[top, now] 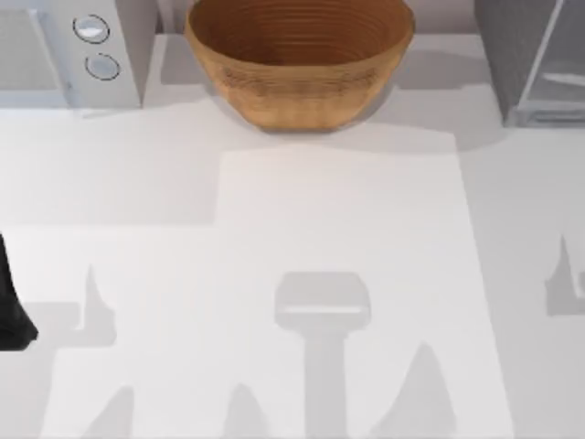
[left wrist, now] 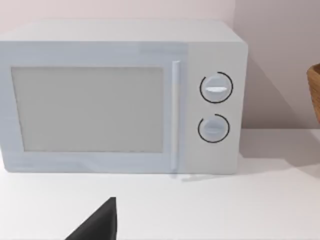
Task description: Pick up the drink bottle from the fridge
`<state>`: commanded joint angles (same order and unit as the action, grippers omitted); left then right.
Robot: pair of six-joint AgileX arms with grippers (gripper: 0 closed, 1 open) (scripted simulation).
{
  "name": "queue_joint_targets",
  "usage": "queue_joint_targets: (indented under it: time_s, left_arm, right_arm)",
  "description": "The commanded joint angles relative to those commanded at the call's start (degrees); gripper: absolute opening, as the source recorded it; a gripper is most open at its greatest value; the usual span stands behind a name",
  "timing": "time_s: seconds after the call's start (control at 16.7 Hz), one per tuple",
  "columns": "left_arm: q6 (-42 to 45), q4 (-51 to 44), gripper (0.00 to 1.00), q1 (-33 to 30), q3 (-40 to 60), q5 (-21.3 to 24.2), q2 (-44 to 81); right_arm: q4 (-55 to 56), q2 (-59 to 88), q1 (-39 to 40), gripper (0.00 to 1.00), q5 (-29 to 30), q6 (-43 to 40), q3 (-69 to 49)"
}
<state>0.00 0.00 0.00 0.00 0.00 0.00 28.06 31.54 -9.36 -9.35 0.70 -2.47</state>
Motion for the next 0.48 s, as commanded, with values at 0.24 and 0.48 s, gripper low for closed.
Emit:
queue_joint_targets:
  time_s: [0.24, 0.48]
  left_arm:
    - [0.0, 0.0, 1.00, 0.0, 0.0, 0.0, 0.0]
    - [0.0, 0.0, 1.00, 0.0, 0.0, 0.0, 0.0]
  right_arm:
    - [18.4, 22.5, -6.3, 1.00, -5.8, 0.3, -1.8]
    - [36.1, 42.5, -12.2, 1.00, -11.5, 0.4, -3.7]
